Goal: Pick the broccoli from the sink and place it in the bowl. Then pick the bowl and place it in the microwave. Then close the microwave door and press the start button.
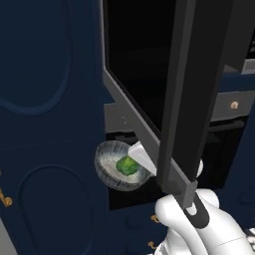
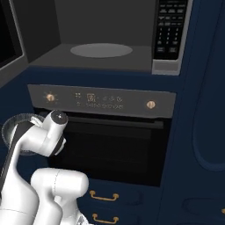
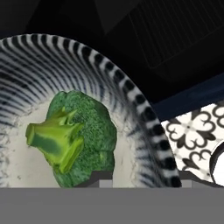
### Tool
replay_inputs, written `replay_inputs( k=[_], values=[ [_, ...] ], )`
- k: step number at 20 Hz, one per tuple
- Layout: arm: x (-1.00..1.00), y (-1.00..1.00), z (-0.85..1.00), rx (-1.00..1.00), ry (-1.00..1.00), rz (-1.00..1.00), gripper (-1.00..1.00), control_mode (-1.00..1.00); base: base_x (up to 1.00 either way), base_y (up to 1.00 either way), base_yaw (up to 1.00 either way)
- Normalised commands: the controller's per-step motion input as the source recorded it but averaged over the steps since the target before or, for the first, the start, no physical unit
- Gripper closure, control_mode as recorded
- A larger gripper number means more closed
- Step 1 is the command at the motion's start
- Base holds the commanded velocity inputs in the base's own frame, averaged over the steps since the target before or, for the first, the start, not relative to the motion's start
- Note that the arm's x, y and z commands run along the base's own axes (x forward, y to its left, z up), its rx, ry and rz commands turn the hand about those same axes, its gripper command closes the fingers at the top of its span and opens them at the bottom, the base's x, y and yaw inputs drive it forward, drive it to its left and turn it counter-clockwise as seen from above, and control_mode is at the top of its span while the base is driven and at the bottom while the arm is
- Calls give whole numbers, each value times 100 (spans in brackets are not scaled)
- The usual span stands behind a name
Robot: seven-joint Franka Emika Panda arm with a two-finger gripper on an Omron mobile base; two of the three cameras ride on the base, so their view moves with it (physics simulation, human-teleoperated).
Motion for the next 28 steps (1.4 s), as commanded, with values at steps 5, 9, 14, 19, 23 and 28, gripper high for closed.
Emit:
replay_inputs(
  k=[5,9,14,19,23,28],
  values=[
    [0,0,0,0,0,0,100,100,26,17,2],
    [-28,1,0,0,-6,5,100,-100,0,3,1],
    [-66,-34,26,0,-4,-1,100,-100,0,0,0],
    [-74,-65,26,0,-11,-5,100,-100,0,0,0],
    [-86,-75,38,0,-14,-8,100,-100,0,0,0],
    [-44,-76,92,0,-12,-20,100,-100,0,0,0]
  ],
)
